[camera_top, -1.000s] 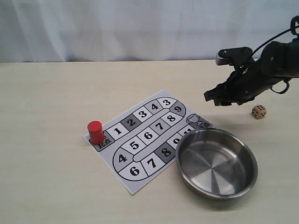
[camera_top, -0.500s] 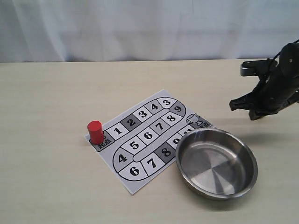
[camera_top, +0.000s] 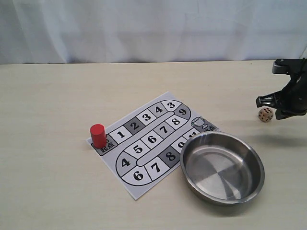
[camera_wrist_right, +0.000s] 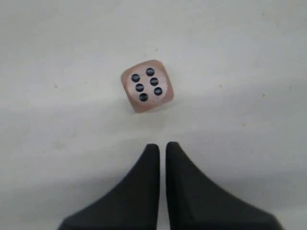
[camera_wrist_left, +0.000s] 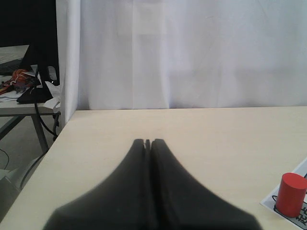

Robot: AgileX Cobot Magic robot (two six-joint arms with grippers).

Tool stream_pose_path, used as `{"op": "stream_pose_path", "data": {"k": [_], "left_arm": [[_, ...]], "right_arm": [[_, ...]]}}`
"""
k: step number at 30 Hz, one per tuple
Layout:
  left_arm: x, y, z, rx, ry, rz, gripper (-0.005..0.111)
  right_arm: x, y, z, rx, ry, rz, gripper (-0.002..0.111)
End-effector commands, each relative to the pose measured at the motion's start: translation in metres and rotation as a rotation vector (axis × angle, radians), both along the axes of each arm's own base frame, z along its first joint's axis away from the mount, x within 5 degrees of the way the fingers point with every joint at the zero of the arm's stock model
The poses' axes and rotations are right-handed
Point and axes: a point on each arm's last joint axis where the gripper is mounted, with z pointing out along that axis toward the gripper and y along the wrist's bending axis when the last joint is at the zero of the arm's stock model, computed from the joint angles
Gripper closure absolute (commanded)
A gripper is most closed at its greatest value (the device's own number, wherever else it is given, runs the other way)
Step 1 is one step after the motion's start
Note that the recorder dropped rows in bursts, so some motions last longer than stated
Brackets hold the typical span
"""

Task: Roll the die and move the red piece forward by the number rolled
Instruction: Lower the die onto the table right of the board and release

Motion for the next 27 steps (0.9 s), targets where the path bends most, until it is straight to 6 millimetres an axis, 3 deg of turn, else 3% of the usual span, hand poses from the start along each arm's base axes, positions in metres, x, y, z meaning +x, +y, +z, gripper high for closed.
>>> {"op": "stream_pose_path", "data": {"k": [1,8,27], "left_arm": [[0.000,0.000,0.003,-0.003,-0.016,-0.001,0.107],[0.000,0.000,0.003,-0.003,-0.016,-0.001,0.107],[0.000,0.000,0.003,-0.002,-0.017,-0.001,0.107]], "right_arm": [[0.003,-0.001,-0.013,0.037,0.008,-0.035,0.104],[0.004,-0.001,-0.027,0.035,0.038,-0.029,0.104],[0.006,-0.001,-0.026,0.033,0.016,-0.028,0.104]]}}
